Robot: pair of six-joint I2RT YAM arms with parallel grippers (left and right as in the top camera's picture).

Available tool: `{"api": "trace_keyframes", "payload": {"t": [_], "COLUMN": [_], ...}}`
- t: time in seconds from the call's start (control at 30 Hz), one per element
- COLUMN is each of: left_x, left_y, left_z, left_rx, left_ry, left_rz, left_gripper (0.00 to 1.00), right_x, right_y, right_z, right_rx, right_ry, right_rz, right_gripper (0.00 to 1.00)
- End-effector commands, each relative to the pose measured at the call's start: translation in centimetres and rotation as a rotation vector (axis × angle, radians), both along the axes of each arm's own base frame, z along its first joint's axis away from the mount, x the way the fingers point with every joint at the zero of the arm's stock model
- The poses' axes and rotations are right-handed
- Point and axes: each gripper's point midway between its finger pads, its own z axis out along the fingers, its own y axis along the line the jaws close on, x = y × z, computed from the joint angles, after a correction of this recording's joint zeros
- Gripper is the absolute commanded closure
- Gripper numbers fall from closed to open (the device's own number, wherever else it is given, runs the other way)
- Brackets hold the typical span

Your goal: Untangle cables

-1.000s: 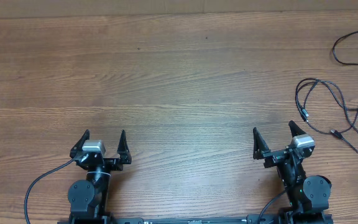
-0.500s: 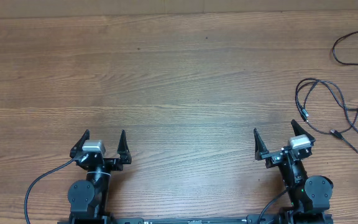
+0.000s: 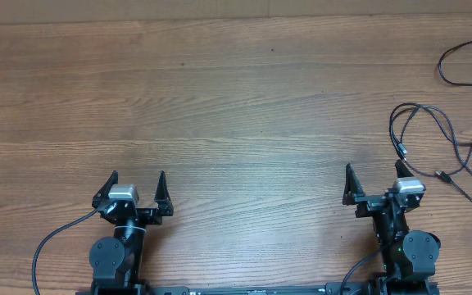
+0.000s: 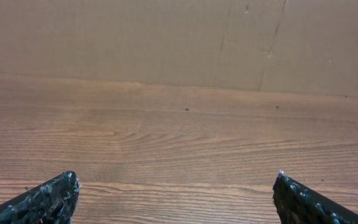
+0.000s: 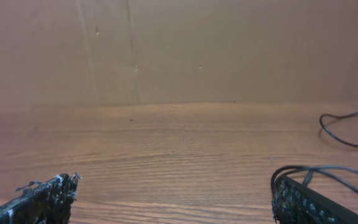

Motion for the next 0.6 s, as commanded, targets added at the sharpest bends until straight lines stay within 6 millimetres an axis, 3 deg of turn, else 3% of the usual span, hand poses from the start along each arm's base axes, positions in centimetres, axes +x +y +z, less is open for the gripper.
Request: {"api": "trace_keyframes", "payload": {"t": [0.0, 0.57], "left_x": [-0.03, -0.02], "left_y": [0.26, 0.26], "left_z": [0.02, 0.01], "left_rx": [-0.007, -0.007], "left_ry": [-0.005, -0.005], "left_rz": [0.013, 0.013], "left_gripper": [0.00, 0.00], "right_x": [0.06, 0.05], "right_y": [-0.93, -0.79], "right_z": [-0.17, -0.14], "right_rx": [0.078, 0.079], "right_ry": [0.001, 0.000], "right_rz": [-0.053, -0.045], "right_gripper": [0.00, 0.00]}}
